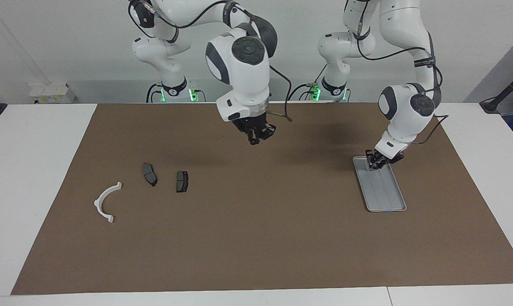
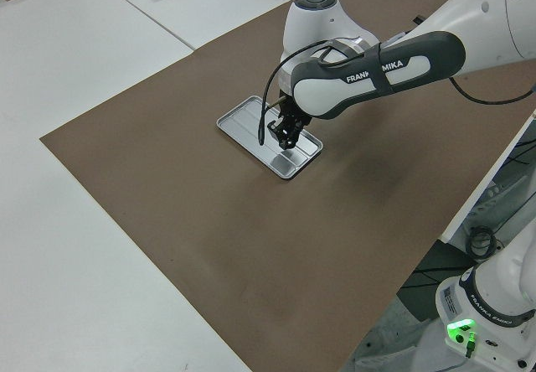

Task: Pick bearing gear from pile to tray

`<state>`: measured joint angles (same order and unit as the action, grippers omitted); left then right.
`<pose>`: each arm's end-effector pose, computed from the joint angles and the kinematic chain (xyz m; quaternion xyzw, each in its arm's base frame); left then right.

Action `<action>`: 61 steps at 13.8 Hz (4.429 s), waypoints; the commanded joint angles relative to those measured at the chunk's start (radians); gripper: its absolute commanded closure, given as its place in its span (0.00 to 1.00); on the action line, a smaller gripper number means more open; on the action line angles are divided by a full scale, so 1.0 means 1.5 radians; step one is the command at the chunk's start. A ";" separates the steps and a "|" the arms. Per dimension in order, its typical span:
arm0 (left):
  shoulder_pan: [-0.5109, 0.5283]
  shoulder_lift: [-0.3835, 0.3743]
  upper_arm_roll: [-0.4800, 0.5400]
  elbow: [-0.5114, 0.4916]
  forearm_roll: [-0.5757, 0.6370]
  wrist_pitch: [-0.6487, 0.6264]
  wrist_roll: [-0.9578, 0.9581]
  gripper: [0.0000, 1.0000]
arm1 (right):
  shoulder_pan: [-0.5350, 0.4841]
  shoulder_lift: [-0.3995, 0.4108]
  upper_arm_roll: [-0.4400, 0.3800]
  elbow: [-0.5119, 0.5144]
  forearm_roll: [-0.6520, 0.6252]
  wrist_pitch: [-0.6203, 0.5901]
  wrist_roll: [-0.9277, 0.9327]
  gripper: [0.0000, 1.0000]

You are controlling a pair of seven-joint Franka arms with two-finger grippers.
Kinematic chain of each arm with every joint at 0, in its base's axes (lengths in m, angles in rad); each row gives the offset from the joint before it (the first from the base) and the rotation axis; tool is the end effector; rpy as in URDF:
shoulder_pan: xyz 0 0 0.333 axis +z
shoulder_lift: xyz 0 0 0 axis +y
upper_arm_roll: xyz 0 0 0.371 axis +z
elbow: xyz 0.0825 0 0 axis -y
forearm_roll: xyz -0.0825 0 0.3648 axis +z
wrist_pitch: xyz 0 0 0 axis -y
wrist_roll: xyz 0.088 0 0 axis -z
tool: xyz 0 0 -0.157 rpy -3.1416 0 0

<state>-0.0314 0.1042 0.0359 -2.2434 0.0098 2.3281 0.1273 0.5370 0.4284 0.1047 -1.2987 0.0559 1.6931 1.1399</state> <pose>0.5235 0.0028 0.3379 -0.9978 0.0648 0.0101 0.0047 0.5519 0.4052 0.5028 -0.9658 0.2541 0.0484 0.0188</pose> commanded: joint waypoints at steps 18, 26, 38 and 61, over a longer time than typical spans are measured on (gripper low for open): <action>0.005 0.004 -0.009 -0.009 -0.037 0.036 -0.029 0.03 | 0.080 0.193 -0.007 -0.053 -0.051 0.292 0.166 0.00; -0.212 0.034 -0.007 0.107 -0.038 -0.047 -0.538 0.00 | -0.063 0.056 0.010 0.036 -0.037 0.097 -0.040 0.00; -0.376 0.201 -0.007 0.247 -0.008 -0.024 -0.735 0.27 | -0.335 -0.118 0.009 -0.031 -0.020 -0.067 -0.639 0.00; -0.061 0.087 0.005 0.208 -0.008 -0.105 -0.244 1.00 | -0.392 -0.390 -0.024 -0.296 -0.022 -0.041 -0.818 0.00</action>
<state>-0.1607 0.2389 0.0605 -1.9014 -0.0113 2.1291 -0.3088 -0.0289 -0.1478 0.0563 -1.7310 0.0134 1.6139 -0.0683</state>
